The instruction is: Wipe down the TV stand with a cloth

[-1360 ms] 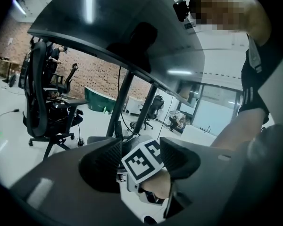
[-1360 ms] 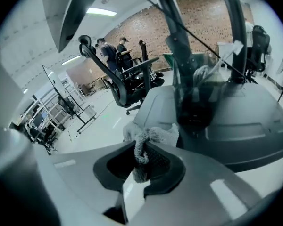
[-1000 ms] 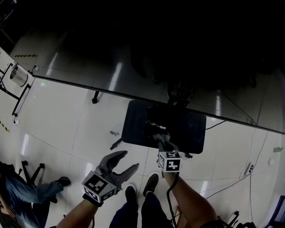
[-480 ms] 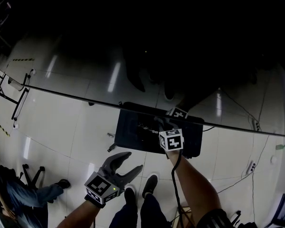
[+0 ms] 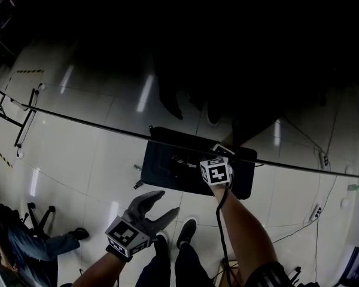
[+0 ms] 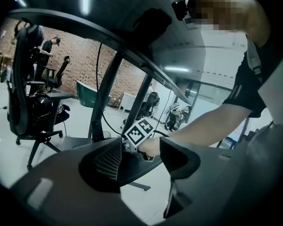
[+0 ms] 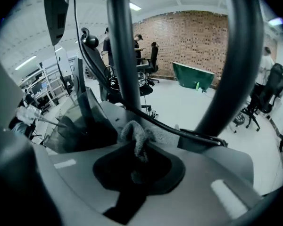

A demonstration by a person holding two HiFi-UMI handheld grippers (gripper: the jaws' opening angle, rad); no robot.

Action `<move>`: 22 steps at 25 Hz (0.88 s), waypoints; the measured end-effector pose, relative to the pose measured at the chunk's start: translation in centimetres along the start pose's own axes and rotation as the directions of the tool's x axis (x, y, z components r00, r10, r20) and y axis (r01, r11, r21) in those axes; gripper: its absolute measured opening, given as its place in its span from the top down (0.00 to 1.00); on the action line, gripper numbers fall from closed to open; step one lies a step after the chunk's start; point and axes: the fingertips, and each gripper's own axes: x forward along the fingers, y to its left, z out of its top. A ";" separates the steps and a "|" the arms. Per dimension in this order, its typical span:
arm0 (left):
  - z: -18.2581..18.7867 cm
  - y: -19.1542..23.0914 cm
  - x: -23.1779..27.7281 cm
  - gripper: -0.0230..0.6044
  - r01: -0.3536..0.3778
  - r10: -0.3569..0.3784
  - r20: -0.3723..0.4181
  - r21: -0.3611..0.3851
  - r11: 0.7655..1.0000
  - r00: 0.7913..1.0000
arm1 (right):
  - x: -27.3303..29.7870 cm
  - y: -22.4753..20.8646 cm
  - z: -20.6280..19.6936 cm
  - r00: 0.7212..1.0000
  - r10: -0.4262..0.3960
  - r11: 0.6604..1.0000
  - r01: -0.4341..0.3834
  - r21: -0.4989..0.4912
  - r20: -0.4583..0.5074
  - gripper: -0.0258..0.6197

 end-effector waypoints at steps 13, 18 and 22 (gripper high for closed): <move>-0.3 -1.9 1.4 0.53 0.048 -0.048 0.001 0.001 0.999 0.999 | -7.9 -14.1 -8.3 0.970 -0.234 0.966 0.240 0.092 -0.068 0.89; 0.0 -2.3 1.0 0.53 0.052 -0.052 -0.008 -0.007 0.999 0.999 | -9.7 -13.6 -7.0 0.975 -0.223 0.967 0.222 0.127 -0.002 0.89; -0.3 -2.2 0.5 0.53 0.046 -0.046 -0.017 0.005 0.999 0.999 | -8.4 -5.5 -3.0 0.994 -0.068 0.996 0.062 0.068 0.086 0.89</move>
